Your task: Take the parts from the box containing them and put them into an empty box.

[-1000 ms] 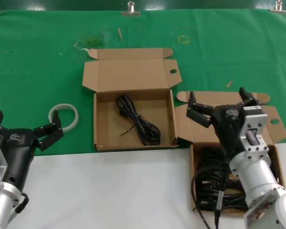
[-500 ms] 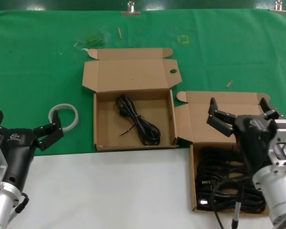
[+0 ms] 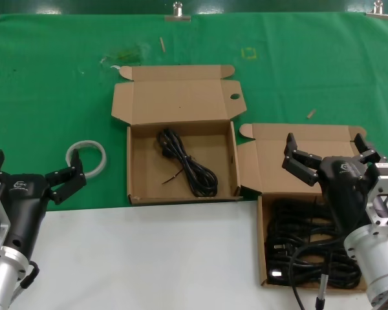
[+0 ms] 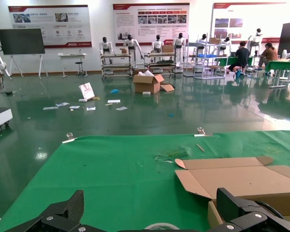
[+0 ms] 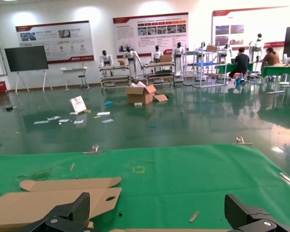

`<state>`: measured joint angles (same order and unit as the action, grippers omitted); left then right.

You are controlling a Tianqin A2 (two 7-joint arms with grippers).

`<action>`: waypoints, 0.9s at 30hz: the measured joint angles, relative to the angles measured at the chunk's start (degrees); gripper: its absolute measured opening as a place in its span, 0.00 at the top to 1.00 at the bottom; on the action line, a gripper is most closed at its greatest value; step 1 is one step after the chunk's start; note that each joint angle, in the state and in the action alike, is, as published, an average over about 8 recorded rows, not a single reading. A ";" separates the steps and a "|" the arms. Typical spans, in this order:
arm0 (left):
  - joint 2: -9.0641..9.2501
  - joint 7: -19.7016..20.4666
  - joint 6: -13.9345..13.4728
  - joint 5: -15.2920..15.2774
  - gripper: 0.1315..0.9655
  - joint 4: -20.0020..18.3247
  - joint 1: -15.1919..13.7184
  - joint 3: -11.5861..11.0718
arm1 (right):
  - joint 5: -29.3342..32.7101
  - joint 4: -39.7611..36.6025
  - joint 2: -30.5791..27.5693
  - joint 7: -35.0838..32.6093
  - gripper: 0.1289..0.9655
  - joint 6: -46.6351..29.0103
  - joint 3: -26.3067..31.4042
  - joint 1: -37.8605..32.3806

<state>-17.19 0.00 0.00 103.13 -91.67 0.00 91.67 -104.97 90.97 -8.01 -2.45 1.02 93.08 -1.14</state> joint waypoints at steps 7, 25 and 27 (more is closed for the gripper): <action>0.00 0.00 0.00 0.00 0.00 0.00 0.00 0.00 | 0.00 0.00 0.00 0.00 0.00 0.00 0.00 0.00; 0.00 0.00 0.00 0.00 0.00 0.00 0.00 0.00 | 0.00 0.00 0.00 0.00 0.00 0.00 0.00 0.00; 0.00 0.00 0.00 0.00 0.00 0.00 0.00 0.00 | 0.00 0.00 0.00 0.00 0.00 0.00 0.00 0.00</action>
<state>-17.19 0.00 0.00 103.13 -91.67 0.00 91.67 -104.97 90.97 -8.01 -2.45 1.02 93.08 -1.14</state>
